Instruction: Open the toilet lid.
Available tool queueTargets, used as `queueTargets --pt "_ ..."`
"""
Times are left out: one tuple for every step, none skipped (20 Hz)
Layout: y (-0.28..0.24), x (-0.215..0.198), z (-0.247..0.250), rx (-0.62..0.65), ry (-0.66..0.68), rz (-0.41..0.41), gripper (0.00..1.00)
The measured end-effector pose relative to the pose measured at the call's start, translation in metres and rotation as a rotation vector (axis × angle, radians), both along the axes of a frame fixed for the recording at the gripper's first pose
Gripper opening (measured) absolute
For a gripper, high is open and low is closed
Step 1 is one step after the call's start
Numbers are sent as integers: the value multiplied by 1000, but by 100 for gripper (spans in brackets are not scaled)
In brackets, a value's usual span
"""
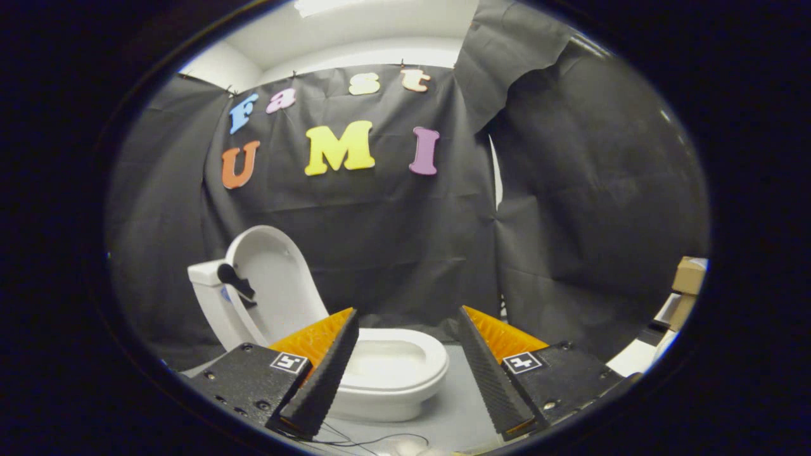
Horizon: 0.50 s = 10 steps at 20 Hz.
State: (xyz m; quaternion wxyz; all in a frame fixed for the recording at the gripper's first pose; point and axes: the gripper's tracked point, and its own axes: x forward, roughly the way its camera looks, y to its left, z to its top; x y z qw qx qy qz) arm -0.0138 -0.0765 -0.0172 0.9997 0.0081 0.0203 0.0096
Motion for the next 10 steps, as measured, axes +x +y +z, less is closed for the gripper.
queueTargets --pt "-6 0 -7 0 6 -12 97" --pt "-11 0 -9 9 -1 -23 97" --pt "-12 0 -8 13 -7 -22 97" --pt "-13 0 -10 7 -10 -22 97" --pt "-16 -1 -11 -5 -20 -23 97" --pt "-18 -4 -6 -16 -44 -23 97" --pt "-19 -4 -2 -30 -62 -29 97" --pt "-20 -5 0 -51 -73 -38 97" --pt "-19 -6 0 -72 -84 -38 97" --pt "-17 -7 1 -85 -94 -42 97"
